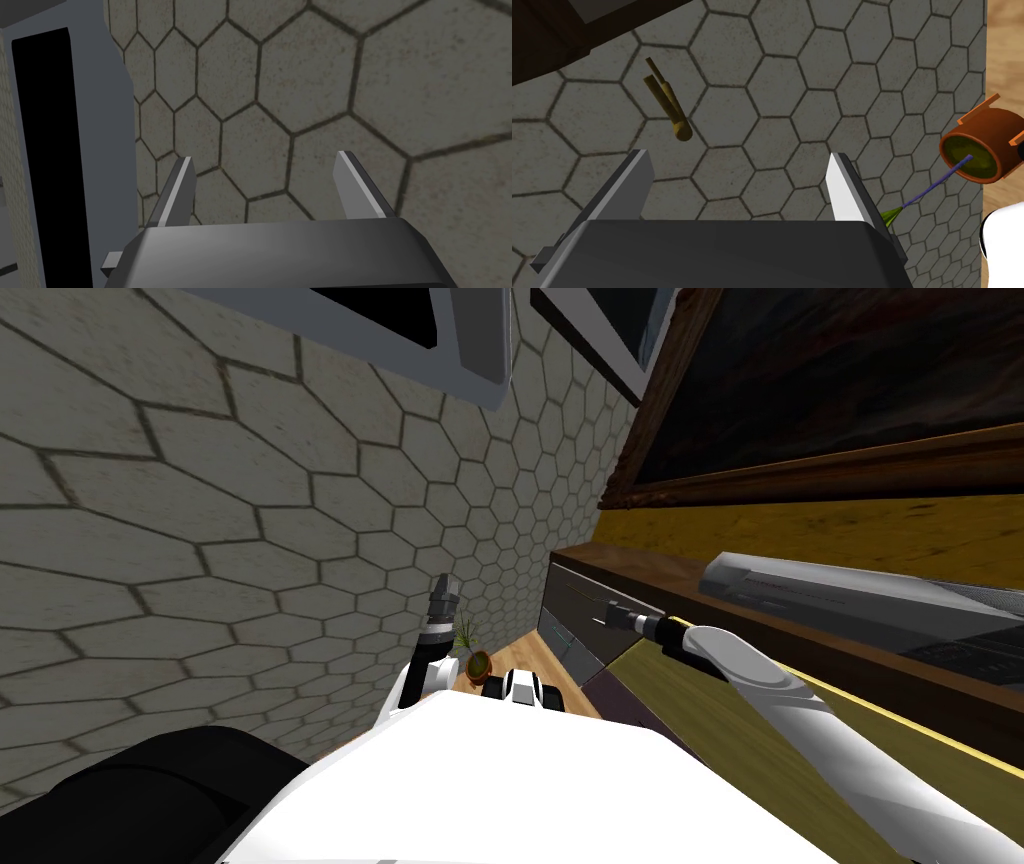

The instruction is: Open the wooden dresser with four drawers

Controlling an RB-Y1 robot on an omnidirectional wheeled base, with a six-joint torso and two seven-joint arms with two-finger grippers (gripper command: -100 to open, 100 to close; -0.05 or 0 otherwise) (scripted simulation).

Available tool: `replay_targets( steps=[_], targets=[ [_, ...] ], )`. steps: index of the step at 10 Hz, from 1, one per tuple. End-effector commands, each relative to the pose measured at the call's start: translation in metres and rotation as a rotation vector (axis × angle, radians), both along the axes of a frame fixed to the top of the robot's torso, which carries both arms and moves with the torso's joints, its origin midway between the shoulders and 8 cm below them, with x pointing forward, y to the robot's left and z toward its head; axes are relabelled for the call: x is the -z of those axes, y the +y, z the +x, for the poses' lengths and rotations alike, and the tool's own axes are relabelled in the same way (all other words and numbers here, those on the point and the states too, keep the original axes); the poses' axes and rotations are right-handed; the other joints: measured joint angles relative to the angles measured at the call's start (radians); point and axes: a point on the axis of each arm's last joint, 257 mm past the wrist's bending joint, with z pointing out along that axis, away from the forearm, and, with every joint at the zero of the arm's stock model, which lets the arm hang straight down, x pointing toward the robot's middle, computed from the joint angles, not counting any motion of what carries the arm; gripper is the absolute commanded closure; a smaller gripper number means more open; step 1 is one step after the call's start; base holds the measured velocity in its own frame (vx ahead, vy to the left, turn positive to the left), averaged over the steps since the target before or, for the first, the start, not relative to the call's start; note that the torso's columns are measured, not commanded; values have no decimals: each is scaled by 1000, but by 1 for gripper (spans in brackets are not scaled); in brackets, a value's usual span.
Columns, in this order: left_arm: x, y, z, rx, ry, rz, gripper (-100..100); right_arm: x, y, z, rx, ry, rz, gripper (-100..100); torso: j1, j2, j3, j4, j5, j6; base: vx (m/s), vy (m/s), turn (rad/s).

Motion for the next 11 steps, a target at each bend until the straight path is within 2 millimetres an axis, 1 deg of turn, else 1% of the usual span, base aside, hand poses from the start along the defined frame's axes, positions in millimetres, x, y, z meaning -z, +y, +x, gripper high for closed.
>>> replay_targets(
  steps=[1,4,5,6,8,9,10,11],
  targets=[
    [0,0,0,0,0,0,0,1,-30,5,11,8,-114,-100,-3,1,0,0,0,0,-5,-39,-17],
    [0,0,0,0,0,0,0,1,-30,5,11,8,-114,-100,-1,-1,-1,0,0,3,12,34,-2],
    [0,0,0,0,0,0,0,1,-37,6,14,10,-144,-100,5,-5,-3,-1,1,0,-71,-44,17],
    [0,0,0,0,0,0,0,1,-37,6,14,10,-144,-100,-2,0,-1,0,0,0,-4,-14,13],
    [0,0,0,0,0,0,0,1,-37,6,14,10,-144,-100,3,-7,-4,-1,1,0,83,69,-7],
    [0,0,0,0,0,0,0,1,-47,7,17,13,-183,-100,5,-10,-7,-3,2,-2,106,117,-27],
    [0,0,0,0,0,0,0,4,-42,5,14,18,-164,-100,5,-12,-8,-3,2,-5,39,57,-7],
    [0,0,0,0,0,0,0,6,-55,10,48,22,-167,-100,0,-7,-5,-2,1,-2,-381,-331,169]
  ],
)
